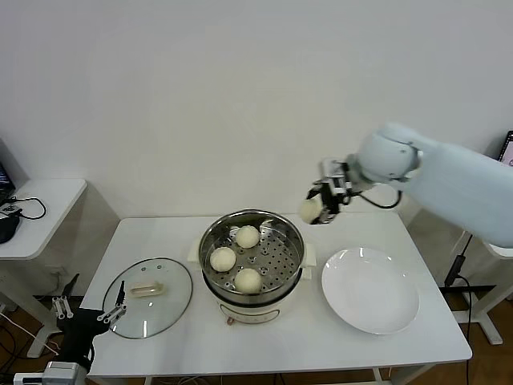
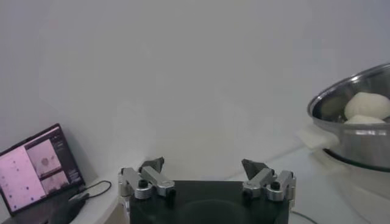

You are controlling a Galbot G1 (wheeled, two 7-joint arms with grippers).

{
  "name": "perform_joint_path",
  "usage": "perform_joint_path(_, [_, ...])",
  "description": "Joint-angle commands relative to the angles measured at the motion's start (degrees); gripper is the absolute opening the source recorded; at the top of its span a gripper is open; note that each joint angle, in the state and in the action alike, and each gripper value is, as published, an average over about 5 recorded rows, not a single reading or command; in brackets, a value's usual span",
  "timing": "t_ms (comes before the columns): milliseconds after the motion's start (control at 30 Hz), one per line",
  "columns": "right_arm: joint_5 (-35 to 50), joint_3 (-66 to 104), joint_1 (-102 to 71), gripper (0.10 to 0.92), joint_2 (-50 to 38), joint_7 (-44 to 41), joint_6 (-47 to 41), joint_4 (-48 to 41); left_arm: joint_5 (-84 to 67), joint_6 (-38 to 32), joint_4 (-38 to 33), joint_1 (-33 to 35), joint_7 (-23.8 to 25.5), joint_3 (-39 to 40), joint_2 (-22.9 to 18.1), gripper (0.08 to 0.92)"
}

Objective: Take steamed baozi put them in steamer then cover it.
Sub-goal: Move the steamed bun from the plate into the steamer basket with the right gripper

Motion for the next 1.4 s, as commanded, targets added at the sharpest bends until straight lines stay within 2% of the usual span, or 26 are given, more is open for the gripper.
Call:
perform_joint_path(33, [10.35,-6.12,1.21,0.636,14.40,4.56,-6.90,-2.02,-0.19,0.05,0.26,0.01,-0.03,-0.72,-0.16,0.823])
perform_joint_path(533, [4.26,-6.56,-7.35,0.637,17.06,5.16,-8.11,-7.84,-0.24,0.05,0.38,0.18,-0.02,-1.15,-0.83,0.823])
perform_joint_path(1100, [-1.04,-6.11,-9.52,0.637,15.73,3.00,-7.24,-9.10,-0.43,0.05,0.44,0.17,0.01,-0.98,-0.96,0.823])
perform_joint_path(1400, [-1.35,-4.32,-8.83,0.664,14.13,2.35,-6.39,-7.61,-0.44,0.04,0.48,0.04,0.01,-0.98,-0.90,0.823])
